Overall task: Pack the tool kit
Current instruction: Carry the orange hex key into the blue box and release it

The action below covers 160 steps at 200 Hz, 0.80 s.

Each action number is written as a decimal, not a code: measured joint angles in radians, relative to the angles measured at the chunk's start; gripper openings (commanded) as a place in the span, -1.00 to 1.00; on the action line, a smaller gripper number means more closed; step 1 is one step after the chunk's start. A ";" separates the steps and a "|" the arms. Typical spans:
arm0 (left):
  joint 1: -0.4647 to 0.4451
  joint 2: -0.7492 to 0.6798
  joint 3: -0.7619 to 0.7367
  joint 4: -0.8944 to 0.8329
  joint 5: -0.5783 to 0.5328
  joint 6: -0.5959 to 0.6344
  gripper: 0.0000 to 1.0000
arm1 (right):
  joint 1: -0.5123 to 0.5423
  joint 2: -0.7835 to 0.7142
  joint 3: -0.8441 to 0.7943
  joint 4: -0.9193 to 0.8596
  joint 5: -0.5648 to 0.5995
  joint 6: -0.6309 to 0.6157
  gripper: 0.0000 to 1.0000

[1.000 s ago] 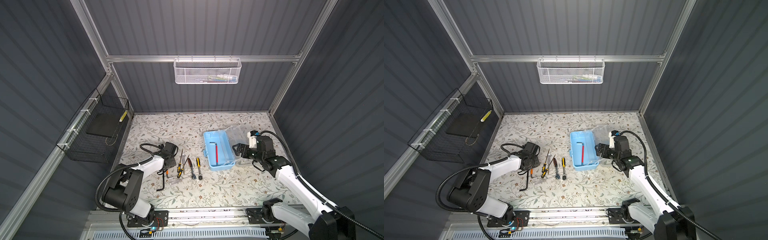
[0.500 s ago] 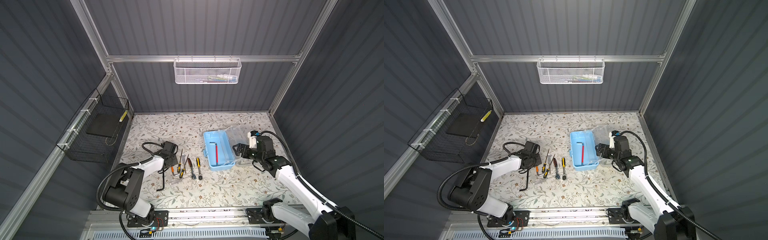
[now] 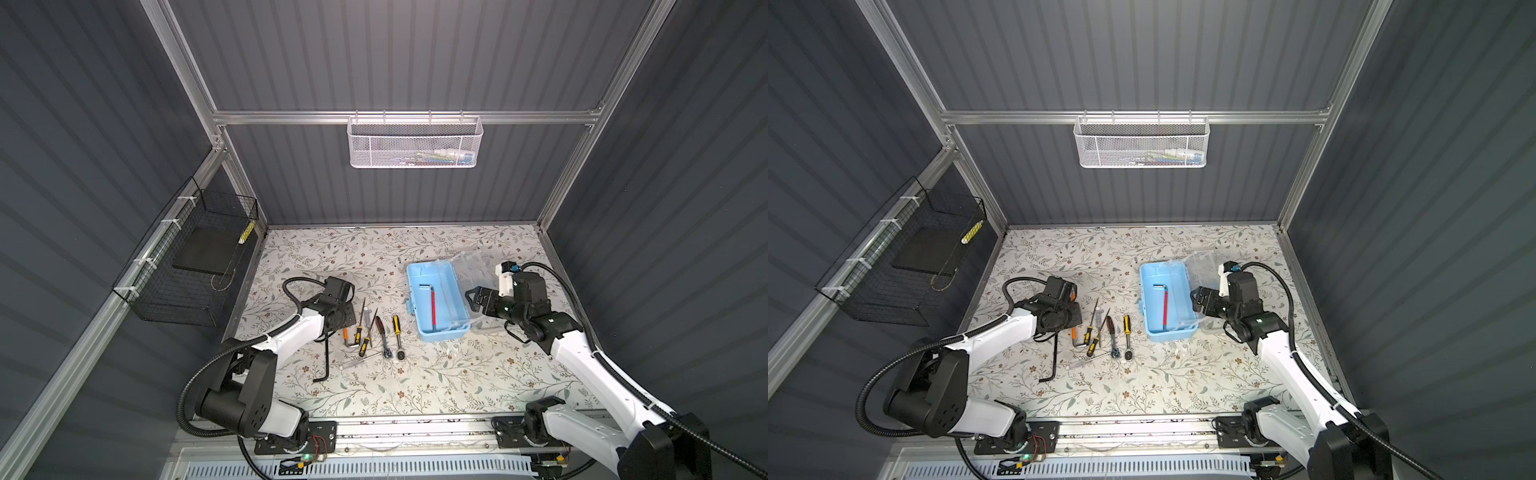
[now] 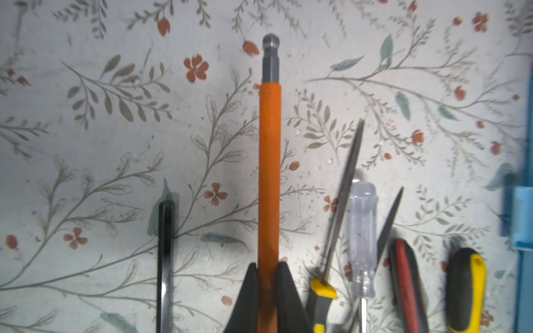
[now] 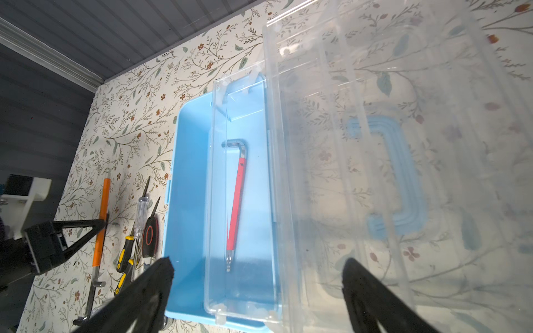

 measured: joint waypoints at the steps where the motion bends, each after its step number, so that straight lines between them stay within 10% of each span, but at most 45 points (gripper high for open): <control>1: 0.000 -0.003 0.001 -0.001 0.000 0.000 -1.00 | 0.000 0.000 0.000 0.000 0.000 0.000 0.86; 74: -0.095 -0.040 0.144 -0.056 0.019 -0.006 -1.00 | 0.000 0.000 0.000 0.015 -0.004 0.006 0.86; 160: -0.346 0.251 0.448 0.131 0.075 -0.119 -1.00 | 0.000 -0.018 -0.007 0.022 -0.007 0.006 0.87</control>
